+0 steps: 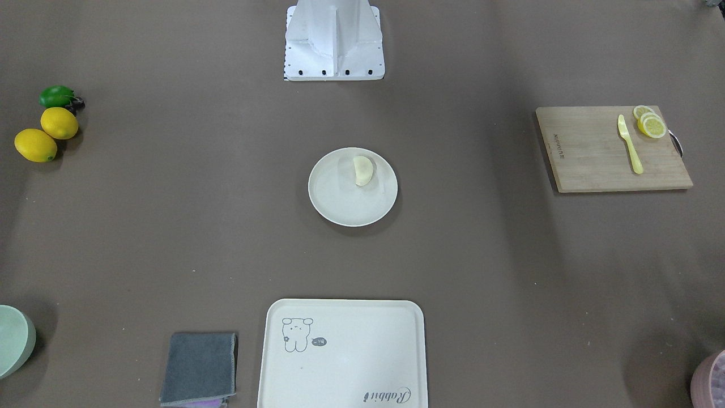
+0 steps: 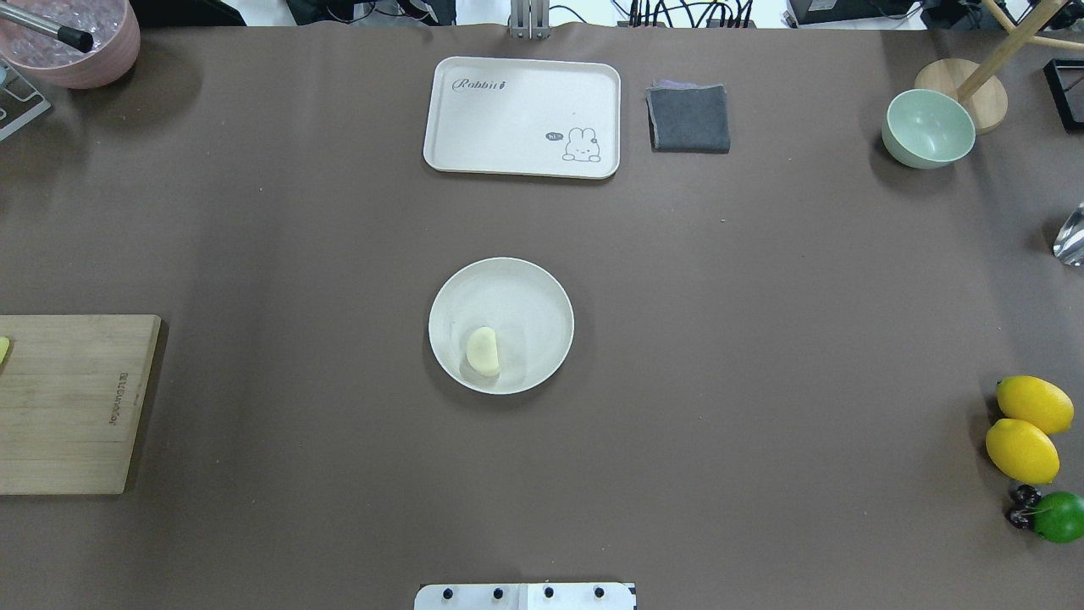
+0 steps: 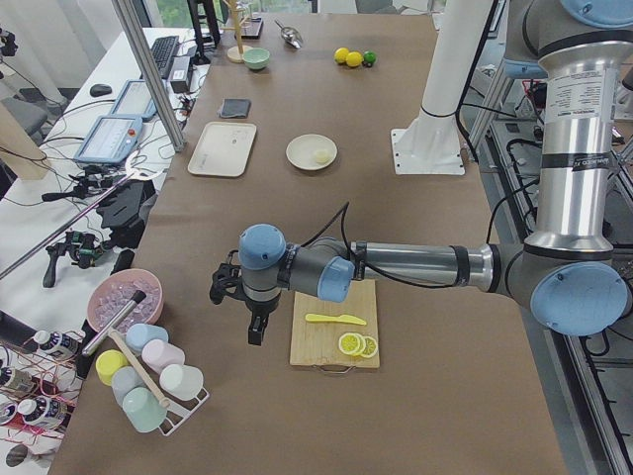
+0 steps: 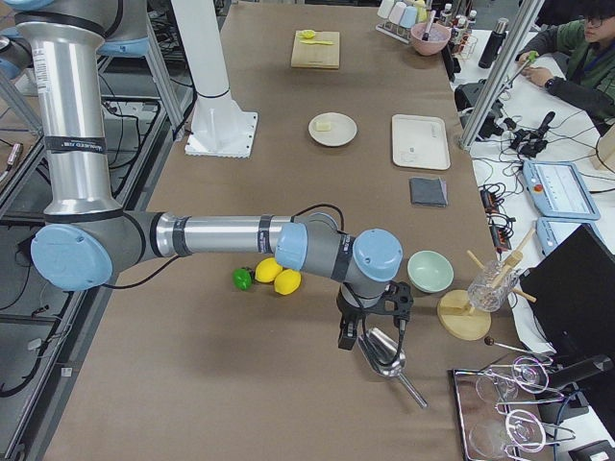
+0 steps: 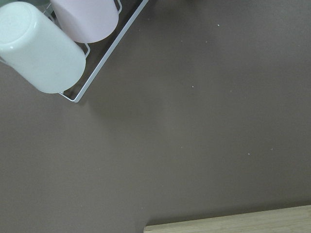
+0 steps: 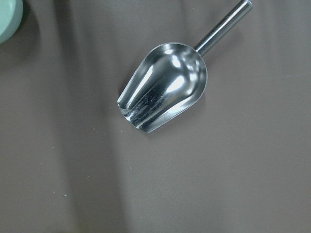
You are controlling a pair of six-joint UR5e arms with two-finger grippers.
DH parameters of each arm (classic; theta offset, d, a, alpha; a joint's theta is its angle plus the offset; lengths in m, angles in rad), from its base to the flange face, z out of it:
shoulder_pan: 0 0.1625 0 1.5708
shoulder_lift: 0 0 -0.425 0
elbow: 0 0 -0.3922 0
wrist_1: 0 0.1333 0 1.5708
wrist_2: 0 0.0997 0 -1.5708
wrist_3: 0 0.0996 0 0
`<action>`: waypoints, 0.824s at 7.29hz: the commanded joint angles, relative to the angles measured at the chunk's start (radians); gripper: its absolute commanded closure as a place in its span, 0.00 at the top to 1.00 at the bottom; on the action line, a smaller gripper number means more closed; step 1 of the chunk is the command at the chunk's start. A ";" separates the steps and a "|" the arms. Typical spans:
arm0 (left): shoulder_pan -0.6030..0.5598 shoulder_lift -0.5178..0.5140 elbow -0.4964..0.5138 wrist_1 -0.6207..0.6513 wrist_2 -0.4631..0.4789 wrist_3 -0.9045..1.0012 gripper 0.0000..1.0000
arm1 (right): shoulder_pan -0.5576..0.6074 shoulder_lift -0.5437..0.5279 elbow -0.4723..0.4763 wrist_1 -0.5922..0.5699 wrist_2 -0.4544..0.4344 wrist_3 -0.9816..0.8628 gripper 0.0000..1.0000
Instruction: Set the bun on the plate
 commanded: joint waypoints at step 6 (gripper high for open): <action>-0.020 -0.008 0.003 0.014 0.007 -0.005 0.98 | -0.028 0.012 -0.014 0.082 -0.006 0.080 1.00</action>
